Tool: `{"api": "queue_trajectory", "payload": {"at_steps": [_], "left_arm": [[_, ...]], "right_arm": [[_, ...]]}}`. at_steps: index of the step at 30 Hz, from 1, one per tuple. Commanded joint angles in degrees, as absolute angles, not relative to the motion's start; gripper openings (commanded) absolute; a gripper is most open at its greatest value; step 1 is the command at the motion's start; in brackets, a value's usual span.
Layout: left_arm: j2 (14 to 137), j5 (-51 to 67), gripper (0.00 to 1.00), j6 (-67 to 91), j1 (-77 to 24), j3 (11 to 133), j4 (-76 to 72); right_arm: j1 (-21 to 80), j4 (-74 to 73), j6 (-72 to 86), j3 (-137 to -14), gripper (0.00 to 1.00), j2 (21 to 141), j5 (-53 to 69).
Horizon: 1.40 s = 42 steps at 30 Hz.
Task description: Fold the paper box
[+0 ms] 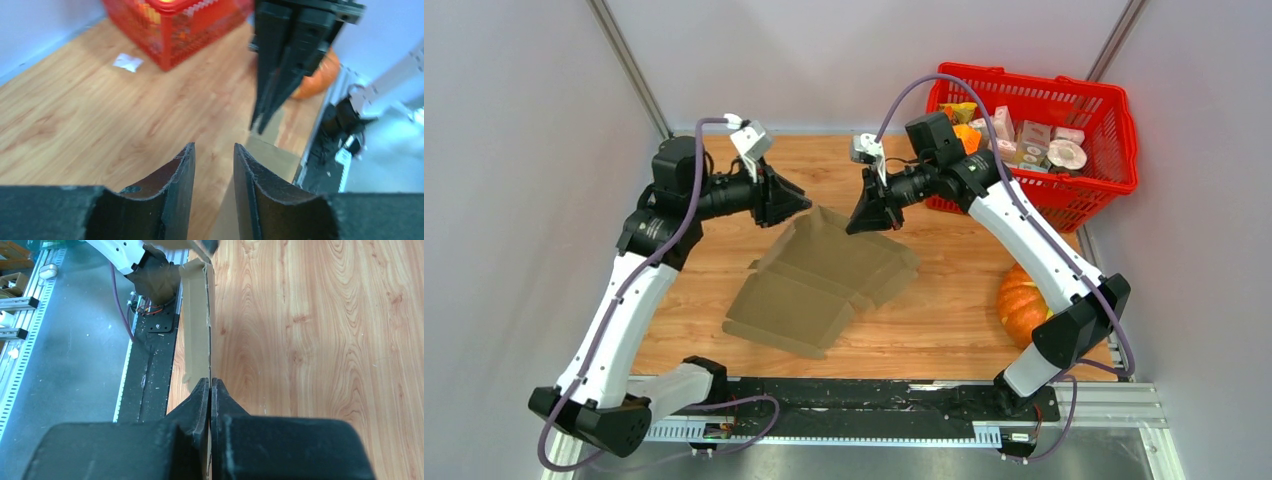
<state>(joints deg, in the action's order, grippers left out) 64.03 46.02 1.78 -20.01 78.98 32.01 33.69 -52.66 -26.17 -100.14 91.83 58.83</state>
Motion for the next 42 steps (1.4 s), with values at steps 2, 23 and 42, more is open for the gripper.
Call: {"api": "queue_trajectory", "payload": {"at_steps": [2,23,42], "left_arm": [[56.44,38.85,0.42,10.70,-11.54,73.85,28.83],[45.27,49.66,0.34,11.33,-0.35,57.40,30.85],[49.65,57.21,0.39,22.59,10.11,58.18,23.89]], "right_arm": [[32.52,-51.33,-25.40,-100.55,0.00,89.30,61.79],[26.81,-52.12,-25.22,-102.57,0.00,89.39,67.06],[26.02,-50.89,-24.70,-101.60,0.00,88.51,67.50]]}}
